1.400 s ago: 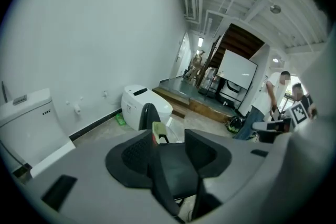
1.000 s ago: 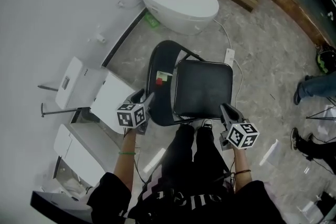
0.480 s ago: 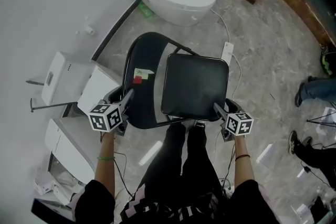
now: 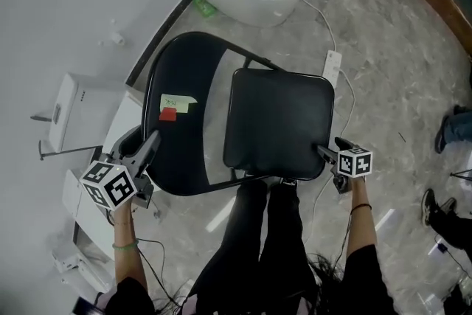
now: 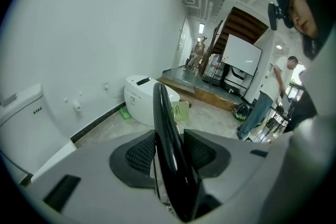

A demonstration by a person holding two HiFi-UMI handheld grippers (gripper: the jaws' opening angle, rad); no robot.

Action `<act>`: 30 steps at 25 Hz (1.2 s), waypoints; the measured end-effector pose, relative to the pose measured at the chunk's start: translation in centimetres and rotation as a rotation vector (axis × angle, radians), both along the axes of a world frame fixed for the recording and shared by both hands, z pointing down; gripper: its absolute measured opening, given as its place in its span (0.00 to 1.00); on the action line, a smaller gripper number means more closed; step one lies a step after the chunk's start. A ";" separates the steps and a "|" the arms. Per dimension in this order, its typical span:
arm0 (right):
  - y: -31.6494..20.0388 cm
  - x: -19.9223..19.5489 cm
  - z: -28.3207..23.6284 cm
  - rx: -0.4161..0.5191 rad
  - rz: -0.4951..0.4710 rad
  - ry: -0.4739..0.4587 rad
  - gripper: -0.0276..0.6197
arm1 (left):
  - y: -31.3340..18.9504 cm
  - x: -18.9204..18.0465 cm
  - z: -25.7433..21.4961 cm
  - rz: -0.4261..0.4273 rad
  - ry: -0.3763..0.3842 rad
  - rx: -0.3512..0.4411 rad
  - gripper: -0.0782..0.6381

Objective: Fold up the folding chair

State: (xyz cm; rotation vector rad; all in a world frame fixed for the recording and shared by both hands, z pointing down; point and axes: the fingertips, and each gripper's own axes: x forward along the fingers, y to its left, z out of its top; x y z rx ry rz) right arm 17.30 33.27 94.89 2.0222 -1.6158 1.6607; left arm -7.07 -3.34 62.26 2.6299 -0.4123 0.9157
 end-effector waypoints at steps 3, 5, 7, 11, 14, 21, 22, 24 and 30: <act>0.0 1.7 2.2 0.034 0.083 -0.045 0.57 | 0.0 0.2 0.0 0.008 0.002 0.016 0.34; -0.2 1.8 3.5 0.054 0.096 -0.094 0.57 | 0.1 0.5 0.0 0.006 -0.007 0.025 0.34; -0.5 1.1 4.8 0.046 0.078 -0.136 0.57 | 0.2 0.6 0.0 0.009 -0.022 0.036 0.34; -0.5 0.6 6.9 0.021 0.070 -0.182 0.57 | 0.4 0.7 0.0 0.015 -0.032 0.047 0.34; -0.7 0.5 7.5 0.047 0.086 -0.247 0.57 | 0.4 0.9 -0.1 0.009 0.011 0.031 0.34; -1.6 -0.1 7.7 0.163 0.045 -0.364 0.57 | 0.4 0.8 0.0 0.030 0.028 0.062 0.34; -1.7 -0.1 7.7 0.180 0.045 -0.380 0.57 | 0.4 0.9 0.1 0.034 0.035 0.060 0.34; -1.9 0.0 7.8 0.202 0.057 -0.404 0.57 | 0.3 0.9 0.1 0.039 0.043 0.060 0.34; -1.9 -0.1 7.7 0.179 0.100 -0.404 0.57 | 0.3 0.6 0.3 0.023 0.021 0.071 0.34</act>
